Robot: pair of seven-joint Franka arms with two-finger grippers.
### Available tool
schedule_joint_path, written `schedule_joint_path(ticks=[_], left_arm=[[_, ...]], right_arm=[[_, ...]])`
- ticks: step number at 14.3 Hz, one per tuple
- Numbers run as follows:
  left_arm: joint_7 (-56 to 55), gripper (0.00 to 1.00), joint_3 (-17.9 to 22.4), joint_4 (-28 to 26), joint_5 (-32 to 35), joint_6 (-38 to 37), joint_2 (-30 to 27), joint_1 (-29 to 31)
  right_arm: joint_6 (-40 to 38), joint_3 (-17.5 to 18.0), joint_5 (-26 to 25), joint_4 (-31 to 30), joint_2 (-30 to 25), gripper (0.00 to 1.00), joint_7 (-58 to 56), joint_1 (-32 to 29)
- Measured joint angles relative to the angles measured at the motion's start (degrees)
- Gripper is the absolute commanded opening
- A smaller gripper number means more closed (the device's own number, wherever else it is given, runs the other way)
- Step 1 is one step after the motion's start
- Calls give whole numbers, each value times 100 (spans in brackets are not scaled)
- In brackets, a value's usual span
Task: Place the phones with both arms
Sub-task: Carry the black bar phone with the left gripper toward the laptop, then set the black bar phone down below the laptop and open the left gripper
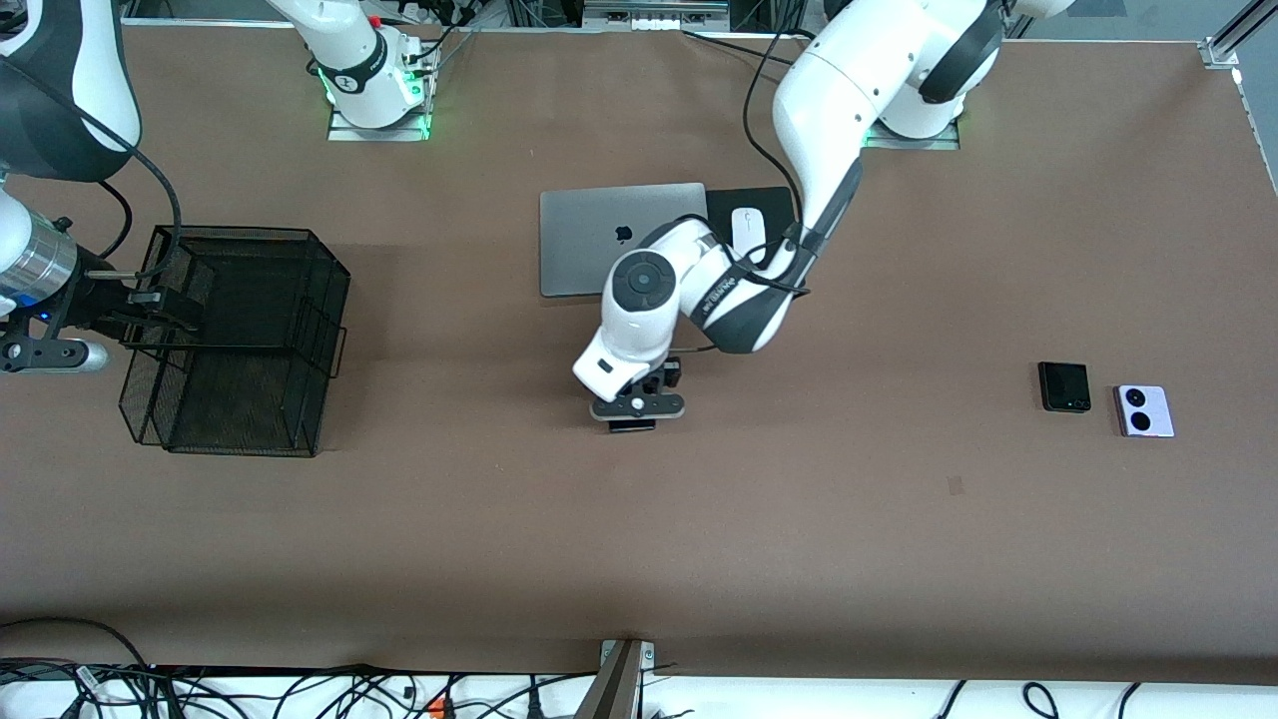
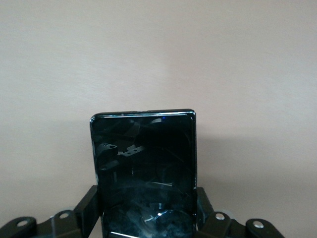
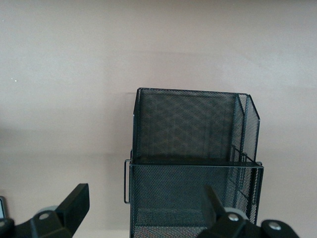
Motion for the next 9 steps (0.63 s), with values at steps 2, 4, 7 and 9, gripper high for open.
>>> schedule_joint_path(ticks=[2, 4, 7, 9], left_arm=[[-69, 22, 28, 151, 0, 265, 172, -149], [-224, 22, 91, 196, 0, 692, 346, -245], [-312, 22, 141, 243, 0, 958, 486, -259], [-423, 24, 233, 272, 0, 1070, 503, -257]], right_arm=[[0, 0, 0, 0, 0, 100, 0, 0], [0, 0, 0, 0, 1, 100, 0, 0], [0, 0, 0, 0, 1, 100, 1, 0], [0, 0, 0, 0, 2, 100, 1, 0]])
